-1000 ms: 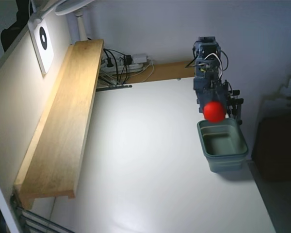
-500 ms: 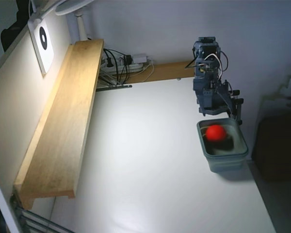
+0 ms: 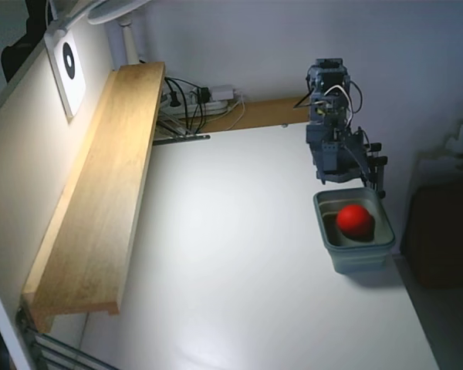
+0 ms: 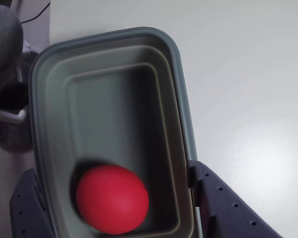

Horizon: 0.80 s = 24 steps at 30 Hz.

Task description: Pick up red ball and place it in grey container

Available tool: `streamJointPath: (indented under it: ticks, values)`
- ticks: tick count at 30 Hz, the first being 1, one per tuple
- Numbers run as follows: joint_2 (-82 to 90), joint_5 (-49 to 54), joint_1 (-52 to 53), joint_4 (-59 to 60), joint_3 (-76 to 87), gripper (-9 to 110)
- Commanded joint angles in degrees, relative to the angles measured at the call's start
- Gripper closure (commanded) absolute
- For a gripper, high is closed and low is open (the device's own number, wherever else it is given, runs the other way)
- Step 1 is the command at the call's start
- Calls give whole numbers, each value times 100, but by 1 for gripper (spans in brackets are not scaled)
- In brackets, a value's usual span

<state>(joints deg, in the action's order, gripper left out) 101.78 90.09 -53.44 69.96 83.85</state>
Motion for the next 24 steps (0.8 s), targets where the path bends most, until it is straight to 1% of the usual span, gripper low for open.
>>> streamJointPath:
  ticks: [1, 13, 24]
  values:
    - [175, -9, 176, 105, -276, 65]
    - [377, -9, 1229, 479, -345, 70]
    - [647, -9, 2634, 978, -437, 77]
